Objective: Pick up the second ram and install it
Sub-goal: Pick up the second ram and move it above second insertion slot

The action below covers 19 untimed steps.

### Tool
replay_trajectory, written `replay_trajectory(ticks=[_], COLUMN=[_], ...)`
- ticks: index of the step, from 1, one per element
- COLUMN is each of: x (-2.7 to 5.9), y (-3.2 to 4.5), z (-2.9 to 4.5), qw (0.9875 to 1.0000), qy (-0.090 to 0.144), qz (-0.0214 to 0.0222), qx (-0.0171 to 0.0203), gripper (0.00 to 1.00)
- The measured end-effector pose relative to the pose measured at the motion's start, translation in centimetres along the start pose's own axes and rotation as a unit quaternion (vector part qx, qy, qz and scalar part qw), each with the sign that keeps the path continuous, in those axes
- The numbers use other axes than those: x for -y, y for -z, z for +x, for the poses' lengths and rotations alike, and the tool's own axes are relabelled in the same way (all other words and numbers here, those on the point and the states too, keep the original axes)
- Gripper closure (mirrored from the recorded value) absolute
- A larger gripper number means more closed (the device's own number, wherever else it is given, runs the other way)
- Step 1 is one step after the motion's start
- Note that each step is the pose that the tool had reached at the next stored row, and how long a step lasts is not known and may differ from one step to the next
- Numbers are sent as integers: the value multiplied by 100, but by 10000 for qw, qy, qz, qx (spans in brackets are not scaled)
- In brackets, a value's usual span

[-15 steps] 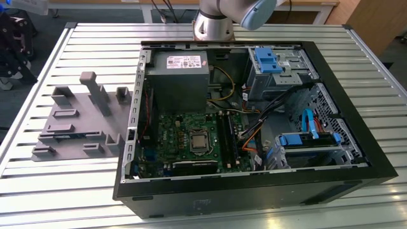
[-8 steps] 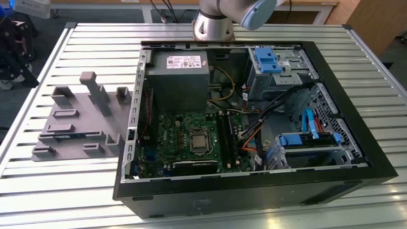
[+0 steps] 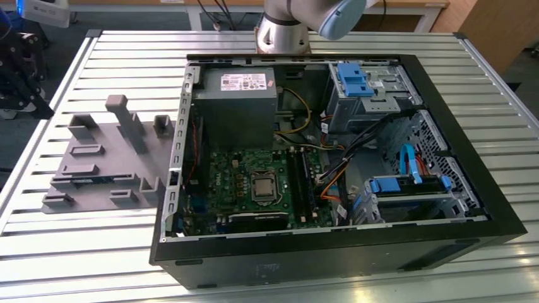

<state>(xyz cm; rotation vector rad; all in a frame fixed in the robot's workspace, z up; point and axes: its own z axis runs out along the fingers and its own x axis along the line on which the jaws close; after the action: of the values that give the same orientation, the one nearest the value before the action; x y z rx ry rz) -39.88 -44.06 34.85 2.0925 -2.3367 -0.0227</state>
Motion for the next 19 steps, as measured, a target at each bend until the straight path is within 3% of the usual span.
replay_trajectory(ticks=[3,4,17,18,19], x=[-1,-1,-2,-2,-2], y=[-24,-30,-75,-75,-75], z=[0,0,1,1,1], qw=[10000,10000,9998,9998,9998], qy=[19,36,220,221,220], qz=[0,0,-1,0,-1], qx=[0,-1,-4,-3,-4], gripper=[89,83,82,76,76])
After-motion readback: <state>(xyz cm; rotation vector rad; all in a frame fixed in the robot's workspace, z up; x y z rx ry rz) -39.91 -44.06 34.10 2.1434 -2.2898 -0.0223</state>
